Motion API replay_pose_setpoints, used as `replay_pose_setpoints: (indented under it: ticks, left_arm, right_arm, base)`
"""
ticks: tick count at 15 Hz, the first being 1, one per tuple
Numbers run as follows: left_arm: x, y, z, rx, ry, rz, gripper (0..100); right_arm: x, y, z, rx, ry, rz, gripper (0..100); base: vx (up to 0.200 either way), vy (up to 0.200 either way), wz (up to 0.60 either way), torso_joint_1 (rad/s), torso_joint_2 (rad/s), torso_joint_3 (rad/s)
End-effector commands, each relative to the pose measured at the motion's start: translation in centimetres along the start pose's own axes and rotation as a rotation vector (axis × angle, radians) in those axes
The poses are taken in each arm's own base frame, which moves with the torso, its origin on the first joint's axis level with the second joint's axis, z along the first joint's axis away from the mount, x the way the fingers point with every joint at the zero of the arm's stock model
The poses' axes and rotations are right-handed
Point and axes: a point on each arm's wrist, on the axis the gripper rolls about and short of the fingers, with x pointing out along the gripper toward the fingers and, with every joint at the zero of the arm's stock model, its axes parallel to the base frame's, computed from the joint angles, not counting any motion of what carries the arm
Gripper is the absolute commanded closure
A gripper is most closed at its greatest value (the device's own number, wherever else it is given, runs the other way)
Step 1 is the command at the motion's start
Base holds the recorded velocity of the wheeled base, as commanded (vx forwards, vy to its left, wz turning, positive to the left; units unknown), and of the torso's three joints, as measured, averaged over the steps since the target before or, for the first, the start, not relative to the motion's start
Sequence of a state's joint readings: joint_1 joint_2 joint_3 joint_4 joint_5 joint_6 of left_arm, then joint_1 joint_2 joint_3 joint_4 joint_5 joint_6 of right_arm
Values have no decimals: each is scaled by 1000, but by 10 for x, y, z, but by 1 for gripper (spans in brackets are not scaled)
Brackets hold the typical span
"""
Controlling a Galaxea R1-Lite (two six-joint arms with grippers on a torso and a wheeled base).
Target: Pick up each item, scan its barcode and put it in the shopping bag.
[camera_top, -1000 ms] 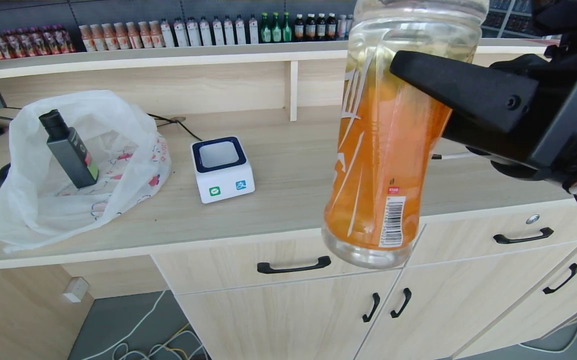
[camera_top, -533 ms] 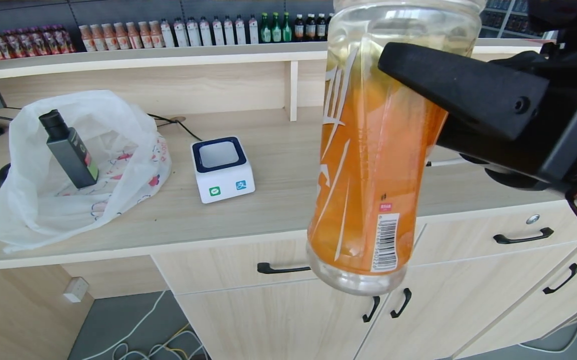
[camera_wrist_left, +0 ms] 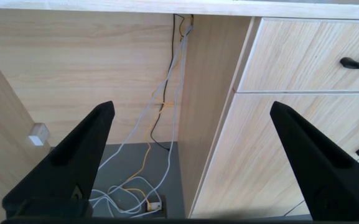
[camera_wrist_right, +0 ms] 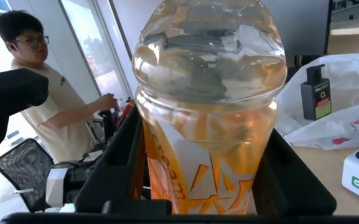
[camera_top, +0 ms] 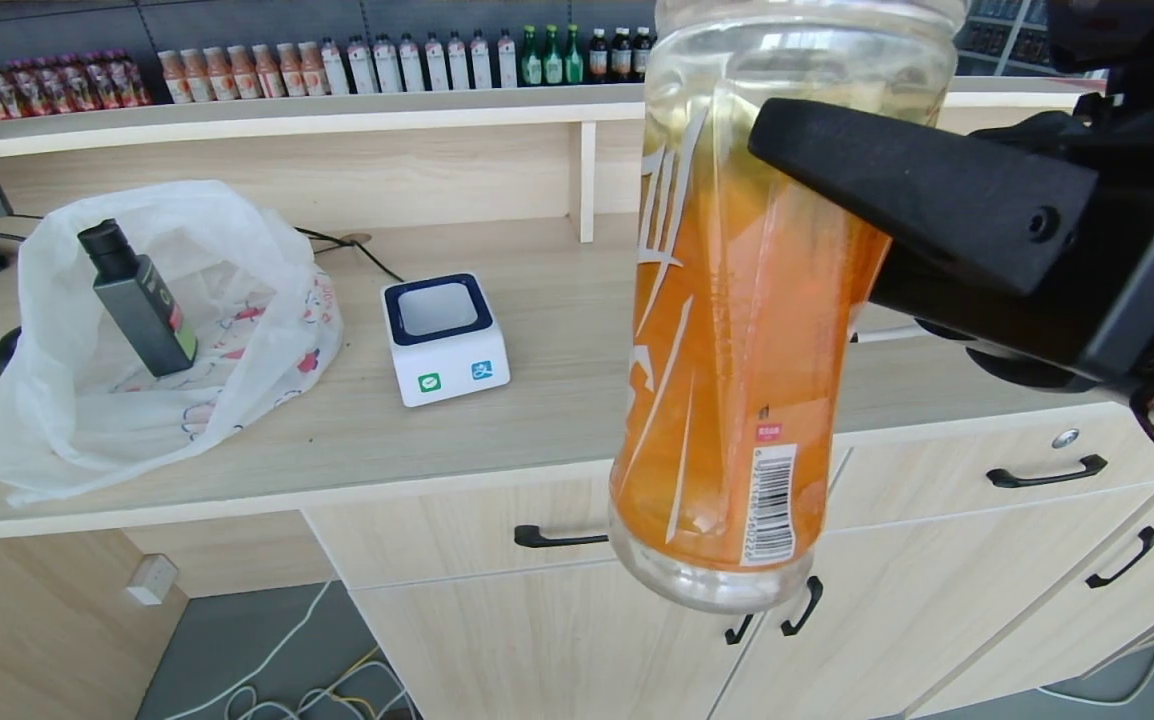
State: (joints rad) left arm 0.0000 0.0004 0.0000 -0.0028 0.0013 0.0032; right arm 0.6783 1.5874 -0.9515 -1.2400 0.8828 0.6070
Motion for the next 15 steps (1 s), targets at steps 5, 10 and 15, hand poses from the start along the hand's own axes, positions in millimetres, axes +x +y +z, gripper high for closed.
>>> replay_pose_setpoints:
  ticks: [5,10,15]
  left_arm:
    - [0,0,0,0,-1,0,0]
    - [0,0,0,0,-1,0,0]
    - [0,0,0,0,-1,0,0]
  right_arm:
    - [-5,3,0,-14,-78,-125,100]
    - [-28,16,-10,-206,-185,-481,100]
    - [-60,32,-6,-549,-224,-897,100]
  base:
    - [0,0,0,0,0,0]
    - [0,0,0,0,0,0]
    - [0,0,0,0,0,0]
